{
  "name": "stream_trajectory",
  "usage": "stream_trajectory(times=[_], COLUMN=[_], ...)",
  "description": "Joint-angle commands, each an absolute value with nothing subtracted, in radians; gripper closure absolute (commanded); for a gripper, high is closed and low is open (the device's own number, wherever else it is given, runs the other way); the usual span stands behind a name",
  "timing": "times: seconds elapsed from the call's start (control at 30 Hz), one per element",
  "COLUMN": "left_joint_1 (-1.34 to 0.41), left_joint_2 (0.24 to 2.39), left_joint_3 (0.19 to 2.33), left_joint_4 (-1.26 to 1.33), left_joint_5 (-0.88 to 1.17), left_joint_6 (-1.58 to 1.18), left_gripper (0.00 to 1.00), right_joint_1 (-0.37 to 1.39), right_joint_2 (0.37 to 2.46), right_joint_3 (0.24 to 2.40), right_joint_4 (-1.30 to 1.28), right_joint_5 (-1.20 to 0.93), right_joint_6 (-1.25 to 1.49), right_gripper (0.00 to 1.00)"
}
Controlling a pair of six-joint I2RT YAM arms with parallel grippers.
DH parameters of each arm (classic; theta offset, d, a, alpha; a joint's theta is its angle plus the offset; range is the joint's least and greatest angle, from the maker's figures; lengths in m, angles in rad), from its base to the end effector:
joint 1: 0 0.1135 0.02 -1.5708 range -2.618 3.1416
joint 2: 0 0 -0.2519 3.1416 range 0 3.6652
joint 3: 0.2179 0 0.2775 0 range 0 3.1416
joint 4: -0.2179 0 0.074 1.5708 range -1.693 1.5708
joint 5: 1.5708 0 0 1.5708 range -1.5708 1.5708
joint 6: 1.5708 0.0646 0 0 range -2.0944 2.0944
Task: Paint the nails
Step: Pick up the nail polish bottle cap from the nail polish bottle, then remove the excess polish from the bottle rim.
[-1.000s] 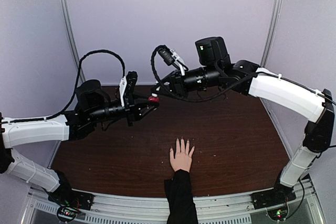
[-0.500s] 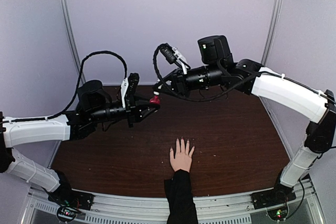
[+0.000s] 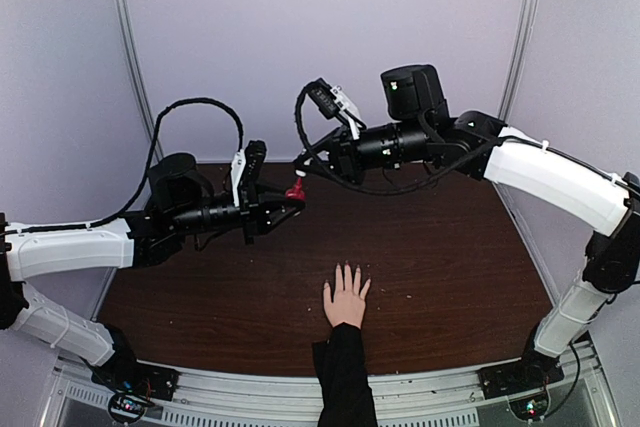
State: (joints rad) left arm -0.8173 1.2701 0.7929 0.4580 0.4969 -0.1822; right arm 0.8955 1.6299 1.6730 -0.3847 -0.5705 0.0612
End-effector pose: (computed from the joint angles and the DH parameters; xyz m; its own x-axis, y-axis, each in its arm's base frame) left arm 0.2132 -0.2722 0.2804 -0.1882 -0.0322 -0.9816 0.9488 0.2522 -0.1902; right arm 0.2378 0.3527 0.3936 -0.2687 -0.2531 -0.9294 -0.9604 0.1447 0.2382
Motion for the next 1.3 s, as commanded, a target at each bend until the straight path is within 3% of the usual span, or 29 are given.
stream_trajectory(times=[0.0,0.83,1.27], left_joint_1=[-0.827,-0.826,-0.827], left_joint_2=[1.269,1.267,1.297], left_joint_3=[0.817,0.816,0.837], left_joint_4=[0.486,0.488,0.440], left_joint_5=[0.537,0.512,0.511], left_joint_6=[-0.184,-0.188,-0.166], left_gripper=[1.00,1.00,1.00], right_joint_1=[0.894,0.865,0.764], right_joint_2=[1.605,1.550,1.531], right_joint_3=[1.680,1.650,1.603], right_joint_4=[-0.361,-0.335,-0.335], right_joint_5=[-0.540,-0.618,-0.674], right_joint_6=[0.047,0.072,0.128], right_gripper=[0.98,0.99,1.00])
